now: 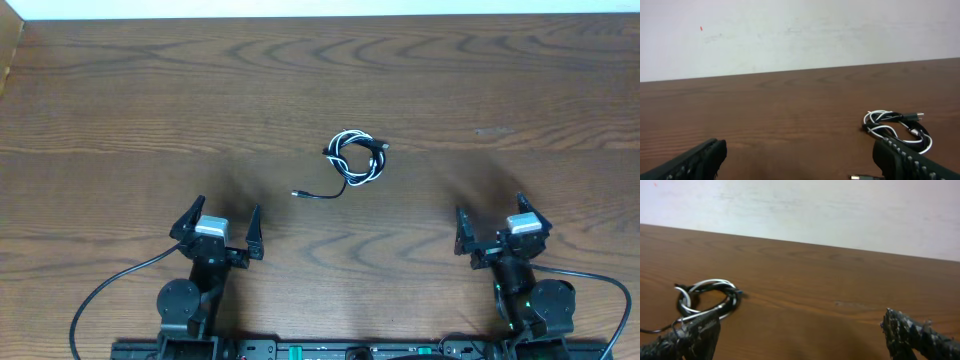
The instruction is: Untangle cables
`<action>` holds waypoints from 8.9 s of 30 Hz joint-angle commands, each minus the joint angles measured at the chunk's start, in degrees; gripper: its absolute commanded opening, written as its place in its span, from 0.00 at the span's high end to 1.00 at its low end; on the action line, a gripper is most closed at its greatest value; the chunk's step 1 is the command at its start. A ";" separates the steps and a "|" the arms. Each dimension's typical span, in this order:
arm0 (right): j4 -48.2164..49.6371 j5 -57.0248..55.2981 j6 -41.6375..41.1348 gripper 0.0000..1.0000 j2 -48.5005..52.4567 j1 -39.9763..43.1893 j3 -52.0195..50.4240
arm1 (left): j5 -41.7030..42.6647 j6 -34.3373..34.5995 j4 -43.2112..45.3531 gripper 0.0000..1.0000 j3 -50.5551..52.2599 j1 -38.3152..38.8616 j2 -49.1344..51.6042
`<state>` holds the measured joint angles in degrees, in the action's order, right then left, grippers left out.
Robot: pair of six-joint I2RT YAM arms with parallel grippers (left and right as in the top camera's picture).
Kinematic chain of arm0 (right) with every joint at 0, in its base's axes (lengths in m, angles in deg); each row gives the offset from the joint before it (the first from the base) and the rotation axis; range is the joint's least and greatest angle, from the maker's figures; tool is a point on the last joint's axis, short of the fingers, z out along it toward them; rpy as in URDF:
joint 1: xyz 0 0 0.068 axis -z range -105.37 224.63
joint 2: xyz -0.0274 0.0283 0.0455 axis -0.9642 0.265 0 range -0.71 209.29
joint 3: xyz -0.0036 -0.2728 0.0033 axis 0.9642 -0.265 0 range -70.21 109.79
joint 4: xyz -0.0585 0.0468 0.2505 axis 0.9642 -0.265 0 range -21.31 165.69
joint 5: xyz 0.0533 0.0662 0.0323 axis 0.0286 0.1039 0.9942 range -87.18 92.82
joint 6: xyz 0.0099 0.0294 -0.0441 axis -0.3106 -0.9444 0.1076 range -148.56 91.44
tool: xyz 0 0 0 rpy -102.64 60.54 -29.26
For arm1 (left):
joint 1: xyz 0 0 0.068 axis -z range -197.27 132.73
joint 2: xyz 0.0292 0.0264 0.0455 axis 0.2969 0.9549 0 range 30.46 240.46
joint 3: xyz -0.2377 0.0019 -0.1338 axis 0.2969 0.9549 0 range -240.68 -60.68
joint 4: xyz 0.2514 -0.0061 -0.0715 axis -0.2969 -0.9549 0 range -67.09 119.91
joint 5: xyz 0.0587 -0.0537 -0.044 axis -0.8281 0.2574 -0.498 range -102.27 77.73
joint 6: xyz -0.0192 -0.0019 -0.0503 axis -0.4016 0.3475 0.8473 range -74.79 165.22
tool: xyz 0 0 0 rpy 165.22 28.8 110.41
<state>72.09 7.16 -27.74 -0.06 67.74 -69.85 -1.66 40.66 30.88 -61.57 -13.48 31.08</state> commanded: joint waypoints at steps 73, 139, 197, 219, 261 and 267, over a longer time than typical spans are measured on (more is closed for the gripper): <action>-13.70 24.20 -7.21 0.01 48.89 -0.17 45.07 | 32.89 1.29 -31.41 0.02 -71.82 10.47 88.61; -17.25 11.45 -17.53 0.01 67.36 -0.70 45.05 | 9.86 71.73 -21.44 0.69 -71.71 15.58 115.01; -1.99 16.59 -31.26 0.53 86.71 -7.80 45.05 | 49.70 18.75 -24.61 0.93 -72.11 15.63 101.20; -3.10 31.26 -22.21 0.32 78.38 2.08 45.13 | 46.36 47.93 -14.99 0.93 -72.11 13.35 101.18; 23.58 57.53 -18.10 0.71 91.52 -8.96 45.13 | 53.46 65.13 -14.97 0.92 -72.11 13.38 101.18; 24.13 57.53 -19.85 0.97 91.52 -8.90 45.13 | 53.44 65.11 -14.97 0.92 -72.11 13.38 101.18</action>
<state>95.74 63.47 -46.47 91.10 59.39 -25.26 49.13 105.27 15.78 -132.87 -0.34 132.15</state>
